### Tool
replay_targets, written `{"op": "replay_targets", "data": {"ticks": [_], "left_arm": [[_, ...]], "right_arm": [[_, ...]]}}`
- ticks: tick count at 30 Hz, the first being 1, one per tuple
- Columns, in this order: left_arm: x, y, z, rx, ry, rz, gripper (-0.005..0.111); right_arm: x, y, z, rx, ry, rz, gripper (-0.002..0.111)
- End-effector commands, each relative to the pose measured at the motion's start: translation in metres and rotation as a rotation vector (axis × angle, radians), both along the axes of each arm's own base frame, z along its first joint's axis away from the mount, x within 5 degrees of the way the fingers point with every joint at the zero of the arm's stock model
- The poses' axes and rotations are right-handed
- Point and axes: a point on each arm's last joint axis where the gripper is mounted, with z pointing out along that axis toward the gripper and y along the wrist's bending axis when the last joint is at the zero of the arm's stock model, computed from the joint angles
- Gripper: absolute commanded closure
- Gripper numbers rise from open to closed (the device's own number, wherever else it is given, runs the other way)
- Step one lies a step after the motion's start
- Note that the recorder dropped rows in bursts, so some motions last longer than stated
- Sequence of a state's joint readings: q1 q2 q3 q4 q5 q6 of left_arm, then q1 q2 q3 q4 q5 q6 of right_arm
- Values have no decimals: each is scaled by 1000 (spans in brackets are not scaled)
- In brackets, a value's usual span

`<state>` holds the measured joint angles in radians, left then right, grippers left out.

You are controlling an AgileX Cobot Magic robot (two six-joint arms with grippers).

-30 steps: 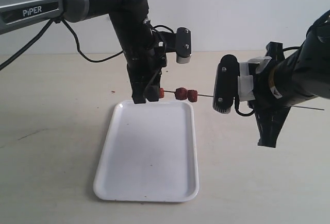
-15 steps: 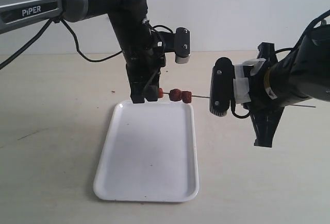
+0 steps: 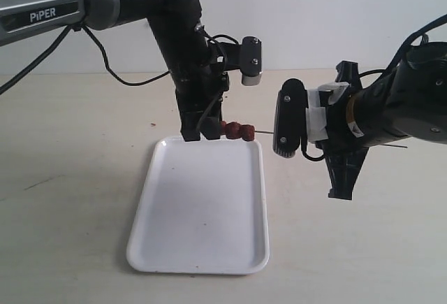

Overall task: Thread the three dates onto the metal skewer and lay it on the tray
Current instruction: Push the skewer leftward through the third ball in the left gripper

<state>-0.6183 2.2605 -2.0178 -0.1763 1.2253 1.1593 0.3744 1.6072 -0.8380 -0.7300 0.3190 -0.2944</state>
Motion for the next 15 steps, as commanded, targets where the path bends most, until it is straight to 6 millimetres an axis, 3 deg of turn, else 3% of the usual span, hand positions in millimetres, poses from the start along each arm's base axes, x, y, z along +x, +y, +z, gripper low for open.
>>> {"op": "replay_targets", "data": {"ticks": [1,15], "left_arm": [[-3,-3,5,-37,8,-7,80],[-11,-13,6,-68,30,-23,80]], "right_arm": [[3,2,2,34,-24,4,108],[4,4,3,59,-35,2,108]]}}
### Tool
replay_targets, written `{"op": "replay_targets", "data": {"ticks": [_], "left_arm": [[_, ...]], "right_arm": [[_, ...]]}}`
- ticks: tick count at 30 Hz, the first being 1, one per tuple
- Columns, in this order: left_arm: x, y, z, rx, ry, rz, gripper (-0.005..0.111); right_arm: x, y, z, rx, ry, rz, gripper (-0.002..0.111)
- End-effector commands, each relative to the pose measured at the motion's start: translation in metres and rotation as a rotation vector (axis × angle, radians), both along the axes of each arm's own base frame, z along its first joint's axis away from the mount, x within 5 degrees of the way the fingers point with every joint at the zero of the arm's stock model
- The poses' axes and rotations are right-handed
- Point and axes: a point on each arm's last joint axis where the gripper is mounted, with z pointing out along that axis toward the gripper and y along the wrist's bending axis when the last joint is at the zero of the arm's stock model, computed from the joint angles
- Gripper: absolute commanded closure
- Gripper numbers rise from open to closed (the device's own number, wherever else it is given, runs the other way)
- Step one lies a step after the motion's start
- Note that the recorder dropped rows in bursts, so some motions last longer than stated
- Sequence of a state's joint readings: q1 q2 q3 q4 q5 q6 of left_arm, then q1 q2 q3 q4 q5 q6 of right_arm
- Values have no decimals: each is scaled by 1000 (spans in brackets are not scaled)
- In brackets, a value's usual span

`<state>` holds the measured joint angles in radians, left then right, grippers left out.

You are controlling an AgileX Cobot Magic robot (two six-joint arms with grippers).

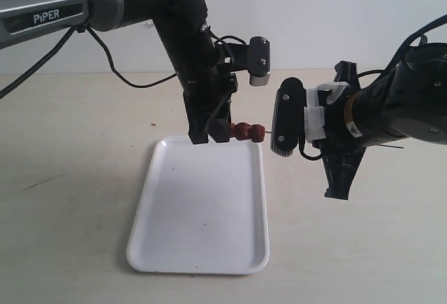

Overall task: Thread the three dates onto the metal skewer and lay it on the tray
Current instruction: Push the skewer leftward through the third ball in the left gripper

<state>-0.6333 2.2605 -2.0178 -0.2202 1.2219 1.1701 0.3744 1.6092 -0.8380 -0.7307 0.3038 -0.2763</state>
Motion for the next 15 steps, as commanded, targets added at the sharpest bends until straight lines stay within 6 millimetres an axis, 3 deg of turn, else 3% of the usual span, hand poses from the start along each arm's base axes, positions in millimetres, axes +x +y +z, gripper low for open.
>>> {"op": "replay_targets", "data": {"ticks": [1,15], "left_arm": [[-5,-5,5,-39,17,-3,80],[-3,-8,7,-79,-4,10,80]], "right_arm": [[3,3,3,44,-30,8,108],[3,2,3,38,-23,0,108]]}}
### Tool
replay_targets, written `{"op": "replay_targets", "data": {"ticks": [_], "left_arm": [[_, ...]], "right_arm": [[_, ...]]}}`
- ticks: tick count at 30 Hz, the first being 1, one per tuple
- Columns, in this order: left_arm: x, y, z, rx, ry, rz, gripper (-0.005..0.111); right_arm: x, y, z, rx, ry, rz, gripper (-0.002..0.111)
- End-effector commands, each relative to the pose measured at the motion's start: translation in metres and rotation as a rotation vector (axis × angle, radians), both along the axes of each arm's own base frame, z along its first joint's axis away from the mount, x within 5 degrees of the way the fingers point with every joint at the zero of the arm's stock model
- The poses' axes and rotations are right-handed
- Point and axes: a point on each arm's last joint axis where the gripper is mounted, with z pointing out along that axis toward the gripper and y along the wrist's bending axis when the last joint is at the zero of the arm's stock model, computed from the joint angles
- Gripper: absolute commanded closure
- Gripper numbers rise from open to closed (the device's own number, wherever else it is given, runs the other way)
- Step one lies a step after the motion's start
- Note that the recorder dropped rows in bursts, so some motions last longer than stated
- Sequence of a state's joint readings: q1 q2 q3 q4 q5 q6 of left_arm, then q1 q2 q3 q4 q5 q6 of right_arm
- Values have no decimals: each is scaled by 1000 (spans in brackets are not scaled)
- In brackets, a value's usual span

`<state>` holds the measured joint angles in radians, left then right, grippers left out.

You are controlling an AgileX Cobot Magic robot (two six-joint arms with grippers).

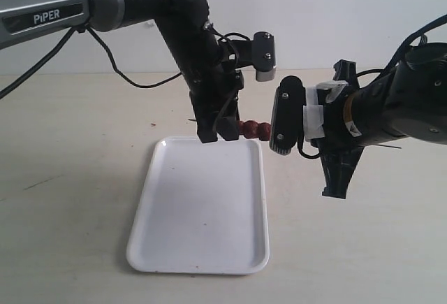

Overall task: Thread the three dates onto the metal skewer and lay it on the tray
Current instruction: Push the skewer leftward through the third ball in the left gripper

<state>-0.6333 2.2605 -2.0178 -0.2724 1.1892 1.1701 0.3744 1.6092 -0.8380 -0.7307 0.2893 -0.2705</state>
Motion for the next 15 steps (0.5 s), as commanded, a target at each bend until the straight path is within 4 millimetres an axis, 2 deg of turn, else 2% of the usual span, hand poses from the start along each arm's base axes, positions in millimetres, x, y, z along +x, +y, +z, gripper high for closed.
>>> {"op": "replay_targets", "data": {"ticks": [1,10,15], "left_arm": [[-3,-3,5,-22,-7,-5,80],[-4,-4,5,-31,12,16,77],[-4,-5,6,-43,18,26,47]], "right_arm": [[2,1,3,23,-15,-4,108],[2,1,2,21,-13,-6,108],[2,1,2,21,-13,-6,108]]}}
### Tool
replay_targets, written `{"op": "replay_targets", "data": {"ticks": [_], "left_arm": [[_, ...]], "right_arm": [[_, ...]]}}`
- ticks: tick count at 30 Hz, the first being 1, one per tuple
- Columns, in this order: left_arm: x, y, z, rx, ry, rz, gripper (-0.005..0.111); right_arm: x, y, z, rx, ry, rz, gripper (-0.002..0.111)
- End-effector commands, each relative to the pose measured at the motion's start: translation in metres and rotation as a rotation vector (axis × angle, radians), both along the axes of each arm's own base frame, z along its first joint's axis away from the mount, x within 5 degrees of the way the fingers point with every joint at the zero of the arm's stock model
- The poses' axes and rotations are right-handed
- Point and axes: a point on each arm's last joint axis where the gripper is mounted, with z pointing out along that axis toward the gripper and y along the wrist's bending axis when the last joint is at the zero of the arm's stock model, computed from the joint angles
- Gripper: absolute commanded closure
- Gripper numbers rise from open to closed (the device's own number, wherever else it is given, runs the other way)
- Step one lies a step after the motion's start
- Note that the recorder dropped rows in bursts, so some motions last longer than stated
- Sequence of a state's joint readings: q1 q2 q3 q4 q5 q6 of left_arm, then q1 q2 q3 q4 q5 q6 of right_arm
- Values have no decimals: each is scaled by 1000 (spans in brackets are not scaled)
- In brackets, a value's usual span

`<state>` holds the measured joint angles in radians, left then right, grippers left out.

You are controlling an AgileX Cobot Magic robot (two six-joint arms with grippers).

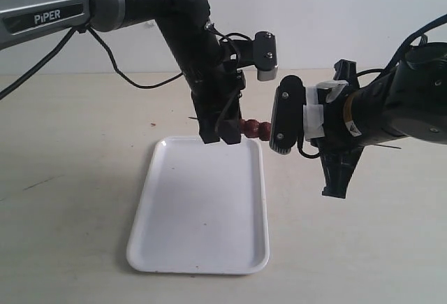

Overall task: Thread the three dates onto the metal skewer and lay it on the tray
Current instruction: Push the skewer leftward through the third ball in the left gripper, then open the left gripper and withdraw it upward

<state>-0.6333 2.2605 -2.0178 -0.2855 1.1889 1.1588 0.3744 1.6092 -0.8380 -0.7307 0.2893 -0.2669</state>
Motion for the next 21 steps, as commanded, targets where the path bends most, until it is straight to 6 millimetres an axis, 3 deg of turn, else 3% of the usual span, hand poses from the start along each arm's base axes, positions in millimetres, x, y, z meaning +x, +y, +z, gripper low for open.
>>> {"op": "replay_targets", "data": {"ticks": [1,10,17,21], "left_arm": [[-4,-4,6,-36,11,15,45],[-2,4,16,11,-19,99,45],[-10,11,42,6,-35,123,45],[-10,23,66,43,-111,236,47]], "right_arm": [[2,1,2,20,-14,-2,108],[2,0,2,15,-10,-6,108],[2,0,2,26,-8,-17,108],[1,0,2,87,2,-106,108]]}}
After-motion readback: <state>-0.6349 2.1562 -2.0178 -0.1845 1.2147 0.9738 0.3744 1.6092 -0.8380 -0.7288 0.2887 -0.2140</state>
